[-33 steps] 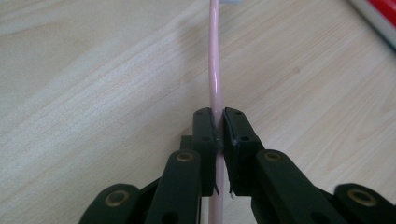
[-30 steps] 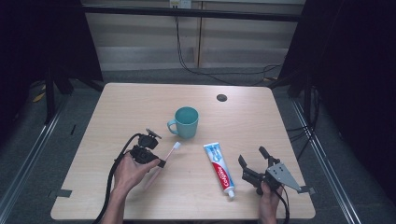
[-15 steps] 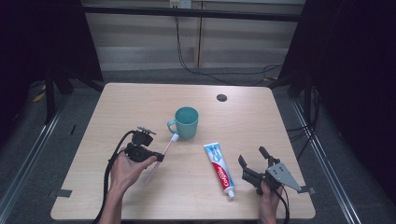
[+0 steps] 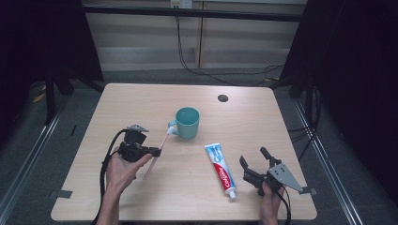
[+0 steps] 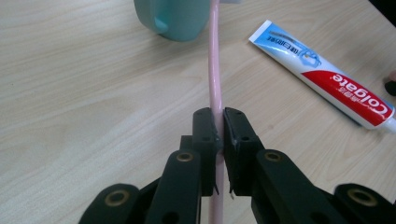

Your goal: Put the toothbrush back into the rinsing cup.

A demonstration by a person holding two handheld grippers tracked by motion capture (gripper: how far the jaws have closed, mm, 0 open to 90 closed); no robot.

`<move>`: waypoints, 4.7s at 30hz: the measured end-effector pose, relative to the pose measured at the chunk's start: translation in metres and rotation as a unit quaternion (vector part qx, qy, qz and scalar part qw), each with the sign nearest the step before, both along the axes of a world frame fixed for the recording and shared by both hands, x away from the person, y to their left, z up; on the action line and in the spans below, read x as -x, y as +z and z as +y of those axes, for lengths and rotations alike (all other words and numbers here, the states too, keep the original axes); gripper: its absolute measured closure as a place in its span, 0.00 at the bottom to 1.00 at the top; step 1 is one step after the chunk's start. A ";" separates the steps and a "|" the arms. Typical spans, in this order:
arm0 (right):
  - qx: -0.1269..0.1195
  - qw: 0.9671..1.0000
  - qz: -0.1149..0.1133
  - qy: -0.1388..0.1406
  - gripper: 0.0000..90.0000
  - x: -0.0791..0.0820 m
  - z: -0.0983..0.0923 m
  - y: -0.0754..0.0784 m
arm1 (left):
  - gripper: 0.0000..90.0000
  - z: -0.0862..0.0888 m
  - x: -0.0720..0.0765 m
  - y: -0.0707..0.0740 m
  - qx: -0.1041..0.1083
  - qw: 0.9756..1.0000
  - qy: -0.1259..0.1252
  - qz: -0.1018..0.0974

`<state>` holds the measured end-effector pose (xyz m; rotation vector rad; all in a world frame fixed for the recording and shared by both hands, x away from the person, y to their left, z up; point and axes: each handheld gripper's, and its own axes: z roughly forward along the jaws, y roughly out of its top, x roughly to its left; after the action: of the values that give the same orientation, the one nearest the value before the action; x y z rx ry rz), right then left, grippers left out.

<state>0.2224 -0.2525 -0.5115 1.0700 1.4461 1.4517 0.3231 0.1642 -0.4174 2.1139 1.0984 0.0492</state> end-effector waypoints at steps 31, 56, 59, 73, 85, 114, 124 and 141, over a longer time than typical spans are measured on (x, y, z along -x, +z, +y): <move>0.001 1.000 -0.001 0.000 0.16 0.000 0.000 0.000 | 0.94 0.002 0.004 0.020 0.055 0.981 0.049 -0.180; 0.000 1.000 0.000 0.000 0.16 0.000 0.000 0.000 | 0.94 -0.002 -0.011 0.041 0.121 0.956 0.083 -0.254; 0.000 1.000 0.000 0.001 0.16 0.000 0.000 0.000 | 0.94 -0.003 -0.012 0.042 0.120 0.955 0.078 -0.260; 0.001 1.000 -0.002 0.000 0.16 0.000 0.000 0.000 | 0.94 -0.016 -0.026 0.047 0.137 0.953 0.048 -0.268; 0.001 1.000 -0.001 0.002 0.16 0.000 0.000 0.000 | 0.94 -0.033 -0.040 0.056 0.130 0.947 0.028 -0.291; 0.002 1.000 -0.002 0.003 0.16 0.000 0.000 0.000 | 0.93 -0.072 -0.080 0.051 0.163 0.937 0.054 -0.303; 0.002 1.000 -0.003 0.003 0.16 0.001 0.000 0.000 | 0.93 -0.093 -0.082 0.055 0.151 0.934 0.049 -0.319; 0.002 1.000 -0.003 0.003 0.16 0.001 0.000 0.000 | 0.93 -0.103 -0.092 0.030 0.133 0.939 0.055 -0.311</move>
<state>0.2218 -0.2524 -0.5117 1.0589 1.4483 1.4546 0.4152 0.0616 -0.3876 1.6189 0.7792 0.5526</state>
